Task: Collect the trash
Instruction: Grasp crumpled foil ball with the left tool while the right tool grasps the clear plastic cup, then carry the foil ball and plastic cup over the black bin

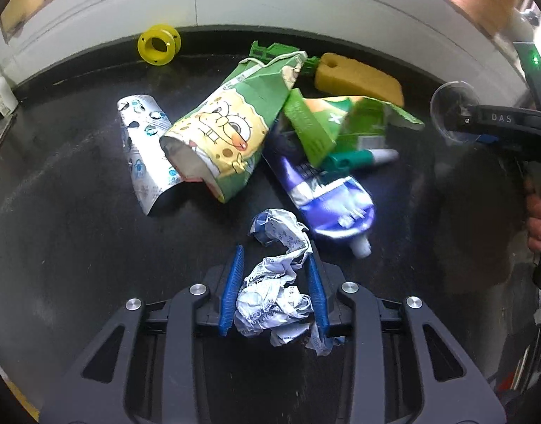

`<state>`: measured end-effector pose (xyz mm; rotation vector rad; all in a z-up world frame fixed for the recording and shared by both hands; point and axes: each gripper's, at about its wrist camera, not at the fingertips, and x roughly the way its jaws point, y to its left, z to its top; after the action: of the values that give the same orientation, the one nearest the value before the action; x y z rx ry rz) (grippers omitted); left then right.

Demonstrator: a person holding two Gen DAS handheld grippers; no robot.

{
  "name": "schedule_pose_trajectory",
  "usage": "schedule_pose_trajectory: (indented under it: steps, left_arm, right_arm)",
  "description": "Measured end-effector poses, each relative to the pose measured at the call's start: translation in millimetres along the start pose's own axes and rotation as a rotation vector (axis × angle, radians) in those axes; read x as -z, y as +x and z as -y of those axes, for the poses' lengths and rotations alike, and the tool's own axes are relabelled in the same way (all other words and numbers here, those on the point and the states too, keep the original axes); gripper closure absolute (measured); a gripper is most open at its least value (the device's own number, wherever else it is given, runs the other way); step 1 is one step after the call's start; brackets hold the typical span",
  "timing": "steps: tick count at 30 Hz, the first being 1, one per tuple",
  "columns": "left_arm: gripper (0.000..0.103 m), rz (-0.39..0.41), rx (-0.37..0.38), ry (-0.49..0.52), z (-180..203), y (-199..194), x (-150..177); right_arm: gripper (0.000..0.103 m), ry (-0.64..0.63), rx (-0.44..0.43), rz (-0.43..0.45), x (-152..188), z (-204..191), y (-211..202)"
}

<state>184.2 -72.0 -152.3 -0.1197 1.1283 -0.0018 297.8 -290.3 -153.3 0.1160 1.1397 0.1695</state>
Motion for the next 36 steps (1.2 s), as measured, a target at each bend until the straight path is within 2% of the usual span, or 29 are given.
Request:
schedule_pose_trajectory:
  steps: [7, 16, 27, 32, 36]
  left_arm:
    - [0.069, 0.046, 0.009, 0.011, -2, -34, 21]
    - [0.069, 0.099, 0.01, 0.025, -8, -72, 50]
    - [0.069, 0.139, 0.002, 0.024, -24, -107, 79]
    - [0.069, 0.185, -0.039, -0.023, -51, -133, 91]
    - [0.069, 0.213, -0.091, -0.12, -92, -158, 112]
  right_arm:
    - [0.067, -0.035, -0.005, 0.039, 36, -15, -45]
    - [0.067, -0.085, -0.019, 0.054, 101, -33, -99]
    - [0.067, -0.106, -0.025, 0.087, 138, -55, -136]
    - [0.067, -0.181, -0.062, 0.098, 142, -93, -145]
    - [0.067, -0.296, -0.14, 0.086, 148, -152, -143]
